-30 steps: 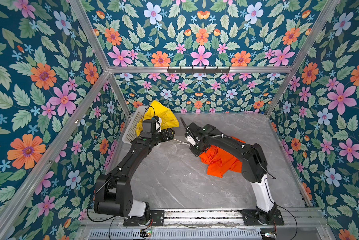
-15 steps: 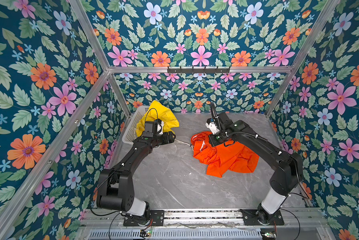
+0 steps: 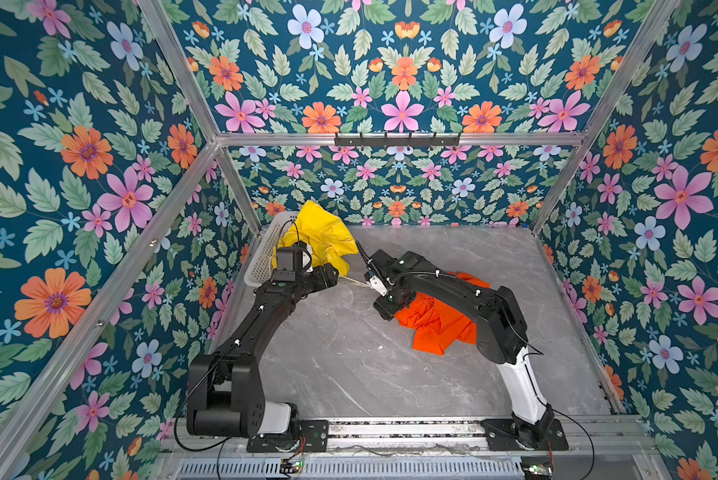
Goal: Fold and stack the shorts
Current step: 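Lift the waistband with the right gripper, raising the shorts off the table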
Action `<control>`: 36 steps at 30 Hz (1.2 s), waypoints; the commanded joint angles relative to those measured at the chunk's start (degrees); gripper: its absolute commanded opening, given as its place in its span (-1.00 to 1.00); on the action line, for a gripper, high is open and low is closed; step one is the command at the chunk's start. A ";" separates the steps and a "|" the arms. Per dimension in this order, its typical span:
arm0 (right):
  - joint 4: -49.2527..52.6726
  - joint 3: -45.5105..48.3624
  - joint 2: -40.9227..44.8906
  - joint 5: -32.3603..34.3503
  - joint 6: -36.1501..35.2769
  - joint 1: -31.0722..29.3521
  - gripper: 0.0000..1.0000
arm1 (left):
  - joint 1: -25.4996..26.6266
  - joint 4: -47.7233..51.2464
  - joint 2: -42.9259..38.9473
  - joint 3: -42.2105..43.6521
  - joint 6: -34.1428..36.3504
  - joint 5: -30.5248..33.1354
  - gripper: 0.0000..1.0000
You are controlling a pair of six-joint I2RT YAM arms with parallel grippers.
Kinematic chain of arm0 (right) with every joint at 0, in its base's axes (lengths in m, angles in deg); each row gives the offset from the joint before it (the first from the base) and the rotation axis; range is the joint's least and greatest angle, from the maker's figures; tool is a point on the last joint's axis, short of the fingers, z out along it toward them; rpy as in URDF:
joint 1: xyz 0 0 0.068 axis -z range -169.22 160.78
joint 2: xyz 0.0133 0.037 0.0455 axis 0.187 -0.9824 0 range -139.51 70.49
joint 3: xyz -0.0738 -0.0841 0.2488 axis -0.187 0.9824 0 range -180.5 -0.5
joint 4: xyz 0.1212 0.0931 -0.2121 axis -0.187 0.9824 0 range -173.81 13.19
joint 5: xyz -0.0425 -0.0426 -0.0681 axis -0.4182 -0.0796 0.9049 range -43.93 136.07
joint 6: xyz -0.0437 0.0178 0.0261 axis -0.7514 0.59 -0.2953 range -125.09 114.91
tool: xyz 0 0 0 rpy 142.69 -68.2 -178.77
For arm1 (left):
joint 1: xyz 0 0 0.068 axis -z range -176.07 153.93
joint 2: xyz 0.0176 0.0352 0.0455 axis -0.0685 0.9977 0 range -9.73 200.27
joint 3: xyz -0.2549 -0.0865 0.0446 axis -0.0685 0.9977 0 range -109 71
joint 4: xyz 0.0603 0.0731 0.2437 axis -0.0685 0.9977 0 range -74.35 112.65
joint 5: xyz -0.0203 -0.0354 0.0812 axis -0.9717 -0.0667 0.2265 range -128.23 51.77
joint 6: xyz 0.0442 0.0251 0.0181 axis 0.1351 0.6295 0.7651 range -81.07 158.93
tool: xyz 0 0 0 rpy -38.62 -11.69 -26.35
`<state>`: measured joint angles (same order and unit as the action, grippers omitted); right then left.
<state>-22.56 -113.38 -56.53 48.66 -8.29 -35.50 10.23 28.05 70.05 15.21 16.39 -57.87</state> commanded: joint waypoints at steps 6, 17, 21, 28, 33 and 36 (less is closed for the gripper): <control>0.51 -2.24 -4.85 10.69 -8.66 -0.08 0.65 | -1.18 -1.72 -0.54 1.36 -0.37 -0.34 0.78; -7.94 0.37 -6.66 16.21 -12.77 -0.12 0.26 | -1.65 -2.58 -0.63 2.00 -0.58 -0.58 0.77; -9.32 0.82 -5.67 16.54 -12.56 -0.08 -0.39 | -1.65 -2.48 -1.01 1.92 -0.51 -0.46 0.77; -12.57 2.23 7.49 7.92 -10.37 0.55 -0.90 | -1.64 -2.05 -1.30 1.22 0.44 -2.92 0.76; -12.72 0.18 17.90 2.61 -7.58 5.93 -0.96 | -1.54 -1.60 -1.08 0.31 1.72 -5.61 0.76; -13.40 0.11 22.50 -0.27 -5.50 9.96 -0.96 | -1.51 -1.85 0.42 0.20 2.74 -6.20 0.75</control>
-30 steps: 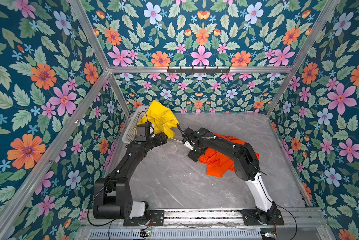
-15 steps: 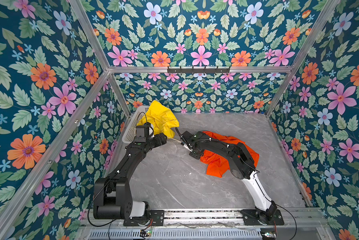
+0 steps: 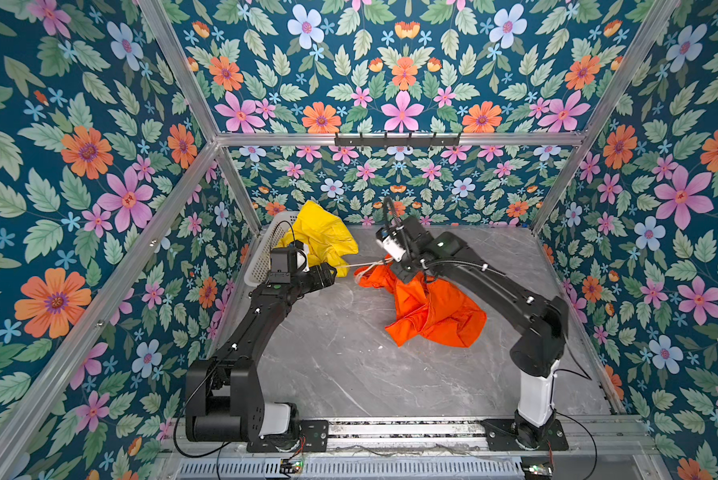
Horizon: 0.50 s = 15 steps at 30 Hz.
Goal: Fold and stack the shorts
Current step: 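Lift the waistband with the right gripper, raising the shorts off the table, then raise the shorts with the right gripper while the left gripper reaches toward them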
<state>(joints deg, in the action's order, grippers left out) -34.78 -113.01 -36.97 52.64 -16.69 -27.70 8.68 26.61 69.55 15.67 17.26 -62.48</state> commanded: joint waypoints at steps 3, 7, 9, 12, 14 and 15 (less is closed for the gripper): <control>-2.01 -0.25 6.16 -8.21 4.61 5.40 -0.96 | 0.49 -1.20 3.39 -1.36 2.08 -4.22 0.74; -2.19 -0.56 8.93 -10.35 6.17 8.01 -0.96 | 2.38 -1.42 7.13 -3.95 2.93 -6.20 0.73; -2.36 -0.58 10.10 -10.89 6.92 8.82 -0.97 | 3.02 -1.76 9.02 -4.77 3.17 -6.60 0.73; -2.87 -0.42 11.39 -14.03 8.47 9.99 -0.97 | 3.12 -1.67 12.27 -5.97 3.16 -6.01 0.73; -3.19 -0.33 11.86 -15.75 9.13 10.22 -0.97 | 3.07 -0.98 14.13 -6.82 3.23 -3.93 0.73; -3.16 -0.46 11.92 -16.48 9.35 10.17 -0.97 | 3.08 -0.08 14.91 -7.45 3.32 -1.87 0.73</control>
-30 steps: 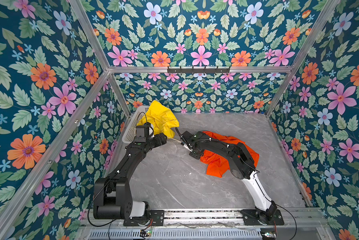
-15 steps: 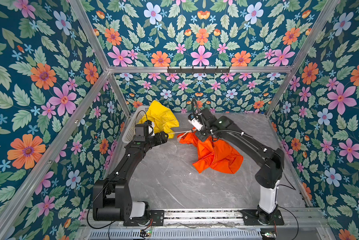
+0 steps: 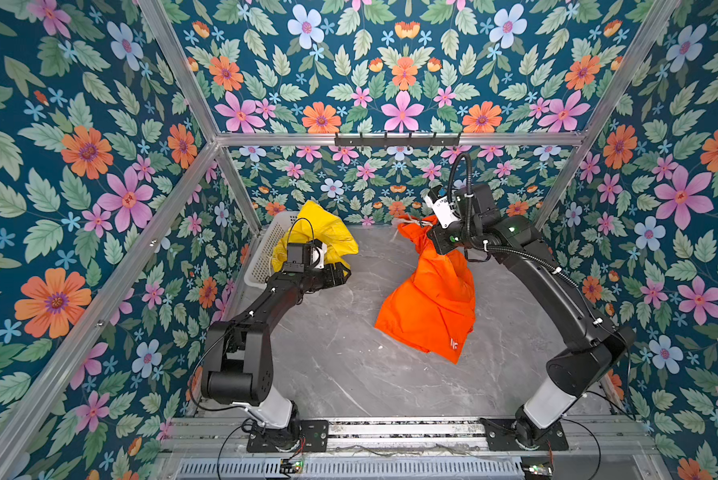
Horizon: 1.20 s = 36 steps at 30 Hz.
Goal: Fold and stack the shorts
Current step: 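Raise the shorts with the right gripper while the left gripper reaches toward them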
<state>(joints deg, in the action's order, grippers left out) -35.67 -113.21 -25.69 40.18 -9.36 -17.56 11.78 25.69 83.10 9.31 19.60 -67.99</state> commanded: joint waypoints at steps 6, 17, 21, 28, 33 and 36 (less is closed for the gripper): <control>-2.98 -2.23 3.57 -7.83 3.05 0.12 -0.97 | -0.89 3.32 2.70 -2.02 1.26 12.79 0.74; -5.08 -14.18 -0.84 -14.33 8.73 3.03 -1.00 | 0.47 -10.44 -10.83 5.53 2.91 -4.39 0.69; -5.87 -23.04 -5.28 -13.89 9.61 3.72 -1.00 | 2.15 -12.47 -16.44 9.17 3.03 -6.83 0.67; -1.22 -43.77 -16.68 -15.75 11.67 4.43 -1.00 | 3.77 -14.86 -21.71 15.63 2.98 -8.52 0.67; -4.14 -41.57 -16.59 -12.53 14.72 4.61 -1.00 | 9.31 -22.10 -21.31 19.42 0.61 -8.56 0.64; -4.20 -40.75 -16.08 -8.34 16.48 4.65 -1.00 | 15.74 -19.52 -20.37 18.89 6.79 -2.59 0.65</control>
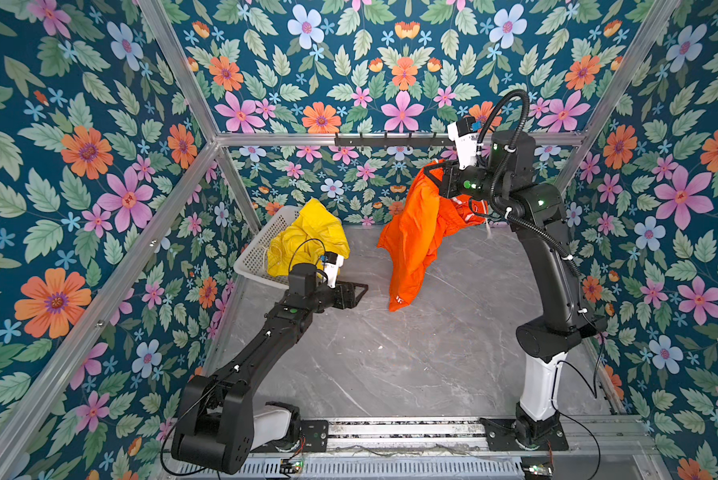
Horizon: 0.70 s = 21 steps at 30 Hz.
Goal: Fold and stack the shorts
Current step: 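Raise the shorts with the right gripper while the left gripper reaches toward them, then move the left gripper under the hanging shorts' leg hem to grasp it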
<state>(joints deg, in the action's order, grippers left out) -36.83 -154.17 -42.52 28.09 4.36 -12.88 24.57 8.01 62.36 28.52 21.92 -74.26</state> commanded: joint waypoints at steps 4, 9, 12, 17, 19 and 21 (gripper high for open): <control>-2.80 0.40 0.80 6.52 4.24 -0.07 -1.00 | 6.77 -3.81 2.22 1.52 8.29 10.08 0.60; -3.30 0.30 0.95 6.39 5.69 -0.07 -1.00 | 12.47 -9.96 4.59 4.65 14.82 18.00 0.59; -3.56 0.35 1.04 6.07 6.19 -0.04 -1.00 | 15.77 -12.39 7.29 5.43 19.36 20.11 0.59; -3.38 0.32 1.18 5.04 6.71 -0.08 -1.00 | 17.69 -16.93 11.11 7.14 20.66 25.88 0.59; -3.39 0.36 1.19 4.64 6.88 -0.07 -1.00 | 18.26 -18.57 12.58 7.60 21.20 27.29 0.60; -3.47 0.38 1.30 4.36 6.96 -0.07 -1.00 | 18.72 -20.68 14.38 7.95 21.53 28.48 0.60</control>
<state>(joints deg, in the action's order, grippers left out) -36.88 -153.80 -41.82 33.58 10.83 -12.88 42.80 -7.23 75.34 36.17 41.35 -49.41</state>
